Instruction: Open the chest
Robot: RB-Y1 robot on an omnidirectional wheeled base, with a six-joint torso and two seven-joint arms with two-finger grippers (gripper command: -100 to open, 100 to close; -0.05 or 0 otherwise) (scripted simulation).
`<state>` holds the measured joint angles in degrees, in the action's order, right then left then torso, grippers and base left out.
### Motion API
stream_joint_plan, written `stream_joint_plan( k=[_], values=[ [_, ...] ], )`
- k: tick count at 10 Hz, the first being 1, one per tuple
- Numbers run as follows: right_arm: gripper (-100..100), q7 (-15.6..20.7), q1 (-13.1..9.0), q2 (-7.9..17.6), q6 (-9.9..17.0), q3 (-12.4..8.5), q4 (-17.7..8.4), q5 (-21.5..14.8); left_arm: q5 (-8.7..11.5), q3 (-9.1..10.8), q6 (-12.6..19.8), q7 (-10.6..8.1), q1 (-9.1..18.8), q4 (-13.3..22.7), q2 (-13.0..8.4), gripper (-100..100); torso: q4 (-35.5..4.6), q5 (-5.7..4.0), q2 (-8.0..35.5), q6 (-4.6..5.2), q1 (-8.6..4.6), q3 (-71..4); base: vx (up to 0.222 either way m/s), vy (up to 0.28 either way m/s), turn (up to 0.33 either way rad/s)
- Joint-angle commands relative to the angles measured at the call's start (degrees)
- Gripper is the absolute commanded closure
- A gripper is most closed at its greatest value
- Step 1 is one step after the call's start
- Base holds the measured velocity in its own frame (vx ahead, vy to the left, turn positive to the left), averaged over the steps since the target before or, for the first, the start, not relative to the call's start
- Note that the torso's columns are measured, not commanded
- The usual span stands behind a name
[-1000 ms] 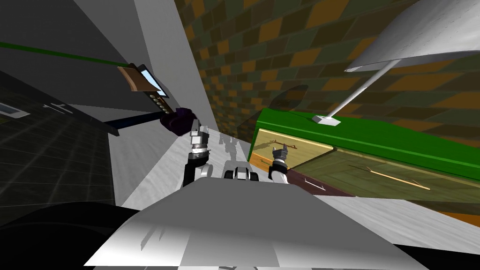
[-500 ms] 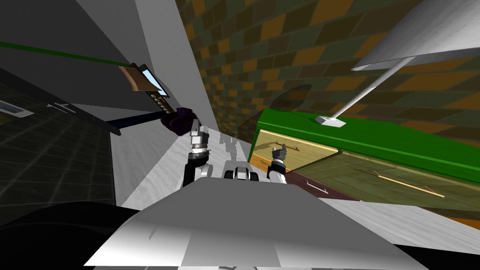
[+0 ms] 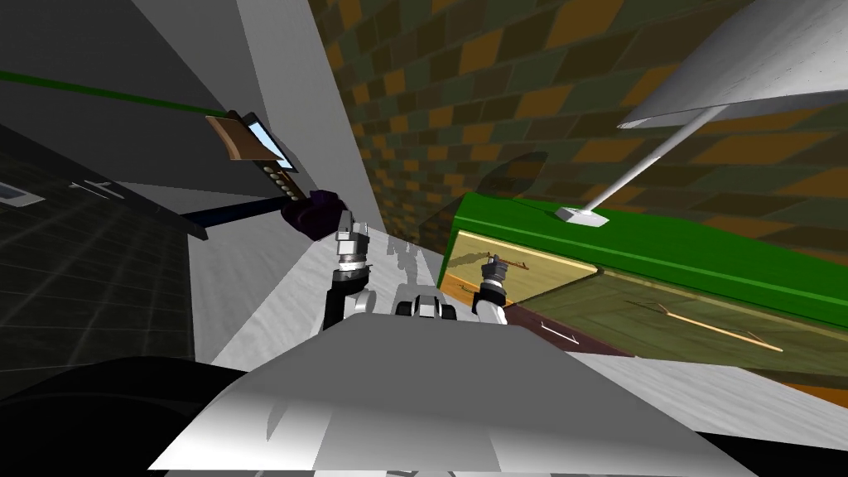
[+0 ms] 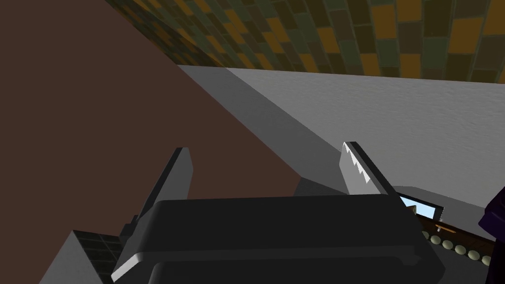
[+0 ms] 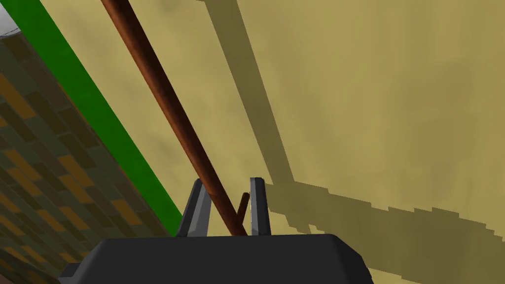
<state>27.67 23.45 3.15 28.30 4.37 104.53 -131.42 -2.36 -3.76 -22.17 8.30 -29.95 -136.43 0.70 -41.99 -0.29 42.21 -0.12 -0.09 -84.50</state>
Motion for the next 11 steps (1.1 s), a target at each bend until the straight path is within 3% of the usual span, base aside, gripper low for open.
stream_joint_plan(
  k=[1,3,4,9,10,11],
  values=[
    [100,0.4,0.8,-0.4,-1.2,0.3,1.0,0.0,0.0,0.0,0.0,0.0,0.0,0.0,0.0,0,0.0,0.01,0.0,0.11,-0.05,-0.1,-0.167,0.103,-0.046],
    [100,0.9,1.7,-0.9,-2.4,0.5,2.0,-0.1,0.0,-0.01,0.0,0.0,0.0,0.0,0.0,0,-0.1,0.11,-0.1,0.0,0.1,-0.1,-0.174,0.088,-0.044],
    [100,0.6,1.1,-0.5,-1.5,0.2,1.8,-0.1,0.0,-0.01,0.0,0.0,0.0,0.0,0.0,0,0.0,0.08,-0.1,0.0,-0.03,-0.1,-0.099,0.032,-0.008],
    [100,0.8,2.7,-1.0,-2.6,1.3,2.6,-0.5,0.0,0.0,0.0,0.0,0.0,0.0,0.0,0,0.0,0.07,-0.1,0.04,-0.04,-0.1,-0.147,0.059,-0.021],
    [100,0.8,2.2,-0.8,-2.1,1.0,2.9,-0.6,0.0,-0.01,0.0,0.0,0.0,0.0,0.0,0,0.0,0.04,-0.1,0.03,-0.02,-0.1,-0.093,0.038,-0.007],
    [-100,2.0,3.1,-1.8,-5.0,0.6,5.7,-0.2,0.0,0.0,0.0,0.0,0.0,0.0,0.0,0,-0.1,0.15,-0.3,0.08,-0.11,-0.3,-0.001,0.016,-0.142]
  ],
)
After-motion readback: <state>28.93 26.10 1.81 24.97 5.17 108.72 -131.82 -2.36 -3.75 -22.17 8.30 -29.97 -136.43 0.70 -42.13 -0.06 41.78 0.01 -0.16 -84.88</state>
